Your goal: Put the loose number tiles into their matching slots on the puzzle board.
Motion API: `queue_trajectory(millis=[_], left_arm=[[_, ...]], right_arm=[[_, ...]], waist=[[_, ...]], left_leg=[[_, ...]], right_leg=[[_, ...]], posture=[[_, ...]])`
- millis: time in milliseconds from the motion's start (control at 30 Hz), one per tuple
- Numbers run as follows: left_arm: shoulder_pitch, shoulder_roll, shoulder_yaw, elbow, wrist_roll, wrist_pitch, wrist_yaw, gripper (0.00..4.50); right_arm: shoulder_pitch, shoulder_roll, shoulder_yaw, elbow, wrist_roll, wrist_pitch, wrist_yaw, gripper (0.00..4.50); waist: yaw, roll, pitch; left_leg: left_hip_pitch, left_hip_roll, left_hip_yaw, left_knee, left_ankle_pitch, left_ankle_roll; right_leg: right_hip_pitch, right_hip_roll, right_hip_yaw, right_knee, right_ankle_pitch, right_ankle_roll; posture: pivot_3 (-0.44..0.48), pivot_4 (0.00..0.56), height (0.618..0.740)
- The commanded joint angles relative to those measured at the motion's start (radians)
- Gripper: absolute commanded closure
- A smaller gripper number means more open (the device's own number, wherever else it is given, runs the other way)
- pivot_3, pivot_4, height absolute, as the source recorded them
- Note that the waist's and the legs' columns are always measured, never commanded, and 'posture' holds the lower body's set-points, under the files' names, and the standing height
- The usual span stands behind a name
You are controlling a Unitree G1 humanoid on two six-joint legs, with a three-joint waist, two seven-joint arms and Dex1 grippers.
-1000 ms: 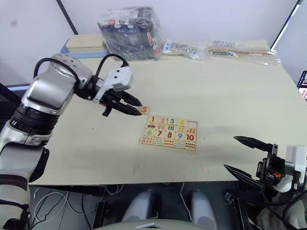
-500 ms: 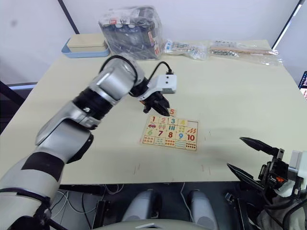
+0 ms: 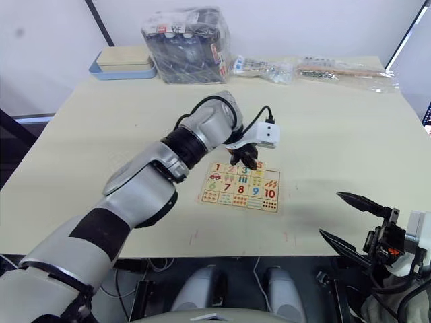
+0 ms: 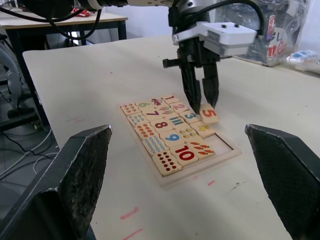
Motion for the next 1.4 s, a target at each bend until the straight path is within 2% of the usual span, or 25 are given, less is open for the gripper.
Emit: queue_trajectory(millis=[33,367,1400], left_arm=[[-0.032,-0.033,0.035,0.012,0.017,0.026,0.019,3.56],[-0.016,-0.103,0.059,0.032,0.031,0.079,0.066,3.56],[0.026,-0.143,0.042,0.070,0.063,0.083,0.113,3.56]], right_arm=[[0.006,-0.013,-0.025,-0.039,0.019,-0.006,-0.003,0.00],[0.015,-0.016,-0.021,-0.060,0.023,0.001,-0.016,0.00],[0.032,-0.015,-0.021,-0.061,0.024,-0.004,-0.020,0.00]], waist=[[0.000,0.000,0.000],[0.000,0.000,0.000],[0.000,0.000,0.000]], left_leg=[[0.000,0.000,0.000,0.000,0.000,0.000],[0.000,0.000,-0.001,0.000,0.000,0.000],[0.000,0.000,-0.002,0.000,0.000,0.000]], right_leg=[[0.000,0.000,0.000,0.000,0.000,0.000],[0.000,0.000,0.000,0.000,0.001,0.003],[0.000,-0.001,-0.001,0.000,0.001,0.003]], posture=[[0.000,0.150,0.740],[0.000,0.150,0.740],[0.000,0.150,0.740]])
